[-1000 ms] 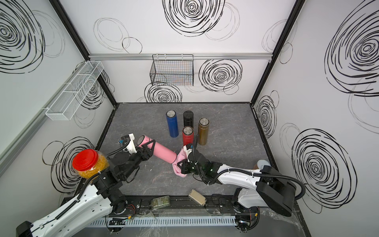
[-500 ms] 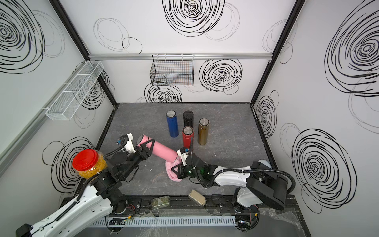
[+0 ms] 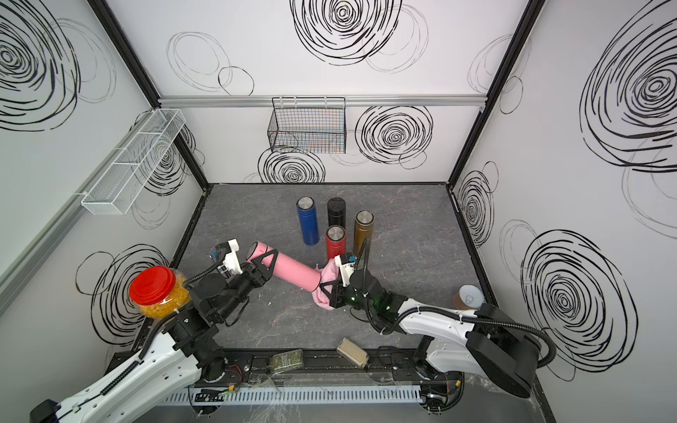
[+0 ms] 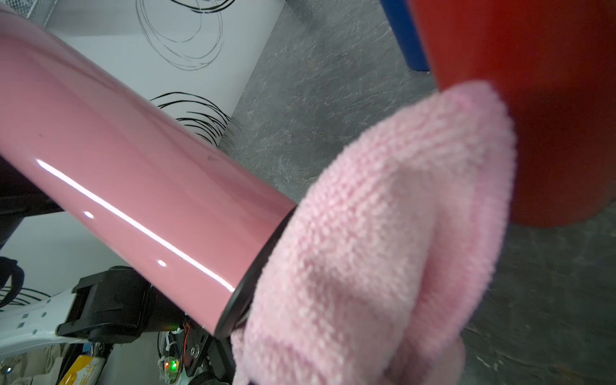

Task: Wipe the surface of the thermos
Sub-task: Wipe the dirt from the surface of the thermos.

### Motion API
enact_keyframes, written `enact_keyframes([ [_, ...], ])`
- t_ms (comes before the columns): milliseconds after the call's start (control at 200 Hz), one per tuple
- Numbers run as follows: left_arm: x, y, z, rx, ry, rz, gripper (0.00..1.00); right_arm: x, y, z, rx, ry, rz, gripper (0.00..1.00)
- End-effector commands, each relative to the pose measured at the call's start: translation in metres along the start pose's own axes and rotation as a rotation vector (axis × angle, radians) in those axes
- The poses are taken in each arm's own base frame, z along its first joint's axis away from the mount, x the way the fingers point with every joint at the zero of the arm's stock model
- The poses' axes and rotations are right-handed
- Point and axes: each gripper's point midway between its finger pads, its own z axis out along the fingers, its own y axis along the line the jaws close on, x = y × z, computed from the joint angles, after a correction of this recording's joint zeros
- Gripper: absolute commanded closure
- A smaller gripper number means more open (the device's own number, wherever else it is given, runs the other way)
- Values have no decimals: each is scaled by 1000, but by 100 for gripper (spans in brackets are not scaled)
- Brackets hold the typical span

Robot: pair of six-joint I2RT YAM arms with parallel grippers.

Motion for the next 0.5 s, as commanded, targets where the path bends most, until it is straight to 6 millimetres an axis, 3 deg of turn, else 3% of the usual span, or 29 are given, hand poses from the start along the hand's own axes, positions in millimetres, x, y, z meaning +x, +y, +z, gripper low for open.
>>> enact_keyframes([
  [0, -27, -36, -5, 166, -104, -85, 100, -1, 37, 5, -146, -14, -34, 100],
  [85, -26, -36, -4, 163, -97, -80, 100, 13, 45, 9, -159, 15, -52, 100],
  [200, -24, -35, -4, 159, -89, -72, 100, 23, 37, 8, -124, 26, -50, 100],
  [495, -22, -33, -11, 172, -92, -65, 100, -9, 3, -27, -28, -113, -5, 100],
])
